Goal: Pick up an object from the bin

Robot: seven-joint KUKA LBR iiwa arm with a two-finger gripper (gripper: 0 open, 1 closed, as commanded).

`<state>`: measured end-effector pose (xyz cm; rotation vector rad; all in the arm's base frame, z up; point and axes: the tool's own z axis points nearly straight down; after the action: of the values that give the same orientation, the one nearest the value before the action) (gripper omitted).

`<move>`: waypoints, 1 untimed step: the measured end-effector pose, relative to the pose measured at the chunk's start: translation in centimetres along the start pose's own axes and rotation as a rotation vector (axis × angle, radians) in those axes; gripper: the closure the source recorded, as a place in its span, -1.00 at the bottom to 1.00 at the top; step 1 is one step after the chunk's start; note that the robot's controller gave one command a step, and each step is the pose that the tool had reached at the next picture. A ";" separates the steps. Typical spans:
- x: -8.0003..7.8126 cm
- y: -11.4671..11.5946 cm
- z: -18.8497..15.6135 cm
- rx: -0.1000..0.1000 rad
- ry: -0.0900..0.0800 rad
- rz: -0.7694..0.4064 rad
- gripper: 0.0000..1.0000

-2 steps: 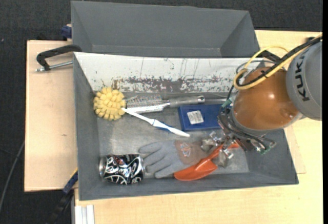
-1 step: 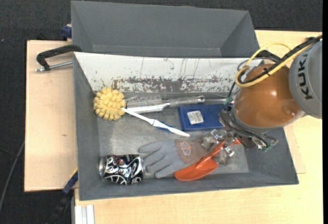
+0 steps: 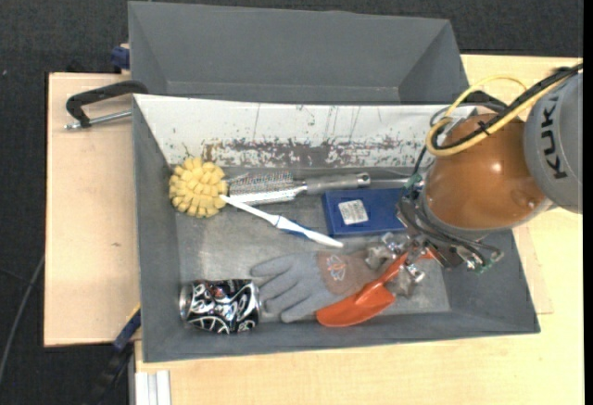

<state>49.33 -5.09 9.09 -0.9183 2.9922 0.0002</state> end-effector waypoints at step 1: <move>-0.1 0.0 -0.4 0.001 -0.002 0.000 1.00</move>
Offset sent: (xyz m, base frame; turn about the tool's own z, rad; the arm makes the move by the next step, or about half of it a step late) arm 0.0001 -0.0002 0.0767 0.0000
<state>49.37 -5.06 9.48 -0.9175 2.9902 -0.0003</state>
